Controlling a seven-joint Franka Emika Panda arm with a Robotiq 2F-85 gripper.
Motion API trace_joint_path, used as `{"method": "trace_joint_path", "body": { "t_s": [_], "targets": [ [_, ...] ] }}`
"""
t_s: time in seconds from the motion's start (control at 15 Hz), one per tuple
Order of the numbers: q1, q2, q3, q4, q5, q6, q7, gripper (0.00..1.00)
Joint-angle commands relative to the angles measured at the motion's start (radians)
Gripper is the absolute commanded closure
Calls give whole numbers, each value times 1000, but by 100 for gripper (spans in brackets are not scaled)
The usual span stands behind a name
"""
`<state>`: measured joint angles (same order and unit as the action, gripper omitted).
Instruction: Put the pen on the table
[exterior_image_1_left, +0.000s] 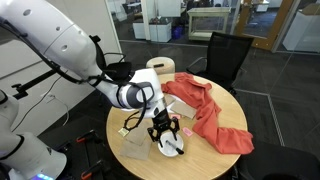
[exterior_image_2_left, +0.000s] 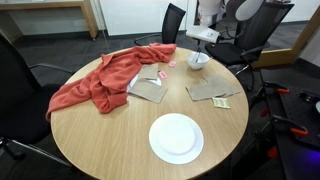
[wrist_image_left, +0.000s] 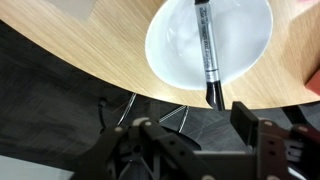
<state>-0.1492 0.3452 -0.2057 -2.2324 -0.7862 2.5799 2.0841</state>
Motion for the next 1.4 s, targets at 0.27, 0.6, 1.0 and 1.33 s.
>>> {"method": "trace_joint_path", "body": {
  "t_s": [0.27, 0.6, 1.0, 1.33],
  "targets": [
    [41, 70, -32, 52, 10, 22, -30, 32],
    [57, 106, -37, 78, 10, 23, -28, 34],
    [65, 154, -41, 114, 17, 24, -39, 37],
    [69, 195, -43, 148, 25, 26, -53, 37]
  ]
}}
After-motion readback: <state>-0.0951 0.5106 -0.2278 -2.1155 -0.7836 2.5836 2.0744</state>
